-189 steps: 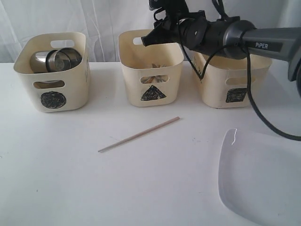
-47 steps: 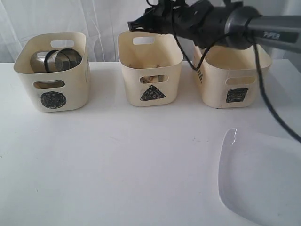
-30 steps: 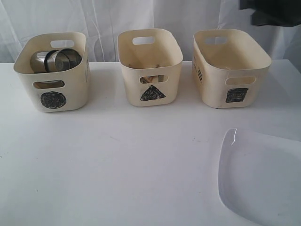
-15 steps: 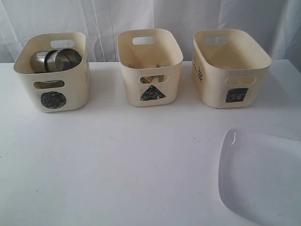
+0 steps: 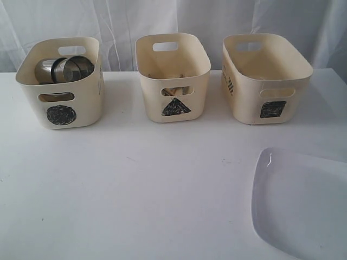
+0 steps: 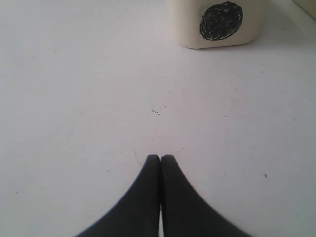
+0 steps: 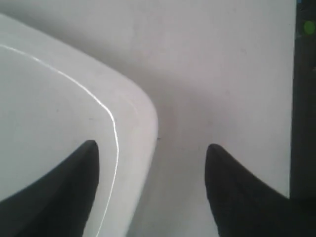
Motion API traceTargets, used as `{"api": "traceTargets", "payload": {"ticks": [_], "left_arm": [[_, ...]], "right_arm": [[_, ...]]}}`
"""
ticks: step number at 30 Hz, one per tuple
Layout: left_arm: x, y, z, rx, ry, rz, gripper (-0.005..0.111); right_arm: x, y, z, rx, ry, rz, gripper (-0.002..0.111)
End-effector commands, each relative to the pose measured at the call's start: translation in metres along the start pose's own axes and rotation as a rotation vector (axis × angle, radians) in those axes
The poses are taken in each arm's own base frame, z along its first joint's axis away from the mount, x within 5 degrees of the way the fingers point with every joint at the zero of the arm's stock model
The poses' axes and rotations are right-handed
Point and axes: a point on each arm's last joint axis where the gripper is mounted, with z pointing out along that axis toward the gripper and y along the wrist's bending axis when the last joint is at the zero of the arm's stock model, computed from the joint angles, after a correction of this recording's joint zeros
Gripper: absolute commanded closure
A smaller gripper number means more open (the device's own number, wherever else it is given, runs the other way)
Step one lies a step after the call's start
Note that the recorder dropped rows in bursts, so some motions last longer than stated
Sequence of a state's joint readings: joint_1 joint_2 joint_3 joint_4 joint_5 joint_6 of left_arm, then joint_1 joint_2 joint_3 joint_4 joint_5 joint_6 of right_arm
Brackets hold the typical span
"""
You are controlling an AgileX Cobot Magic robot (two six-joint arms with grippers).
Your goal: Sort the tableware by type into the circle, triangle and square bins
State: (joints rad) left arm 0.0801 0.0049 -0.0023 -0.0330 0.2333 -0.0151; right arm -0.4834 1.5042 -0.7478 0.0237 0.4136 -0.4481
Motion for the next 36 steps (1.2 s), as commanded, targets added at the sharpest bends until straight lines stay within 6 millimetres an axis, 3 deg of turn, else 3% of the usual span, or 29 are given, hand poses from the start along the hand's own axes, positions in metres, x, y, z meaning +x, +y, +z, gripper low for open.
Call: {"api": "traceTargets", "payload": {"ticks": [1,7,11,14,18,22,25,31,33,36], "left_arm": [[0.0,0.0,0.0,0.004,-0.003,-0.013,0.107],[0.0,0.0,0.0,0.004,-0.003,-0.013,0.107],[0.0,0.0,0.0,0.004,-0.003,-0.013,0.107],[0.0,0.0,0.0,0.004,-0.003,-0.013,0.107],[0.0,0.0,0.0,0.004,-0.003,-0.013,0.107],[0.0,0.0,0.0,0.004,-0.003,-0.013,0.107],[0.0,0.0,0.0,0.004,-0.003,-0.013,0.107],[0.0,0.0,0.0,0.004,-0.003,-0.013,0.107],[0.0,0.0,0.0,0.004,-0.003,-0.013,0.107],[0.0,0.0,0.0,0.004,-0.003,-0.013,0.107]], "right_arm": [[-0.001,-0.003,0.014,0.008,-0.017,0.106,0.049],[0.004,0.001,0.031,-0.026,0.044,0.125,0.052],[-0.009,-0.004,0.044,-0.067,0.103,0.113,0.052],[-0.019,0.0,0.053,-0.19,0.177,0.085,0.052],[-0.014,0.014,0.072,-0.363,0.241,0.073,0.052],[-0.021,0.039,0.072,-0.67,0.142,0.043,0.052],[-0.021,0.042,0.074,-0.707,0.119,-0.001,0.052],[-0.004,0.047,0.109,-0.738,0.124,-0.186,0.052],[0.001,0.048,0.119,-0.725,0.139,-0.19,0.058],[0.008,0.047,0.134,-0.687,0.16,-0.179,0.078]]}}
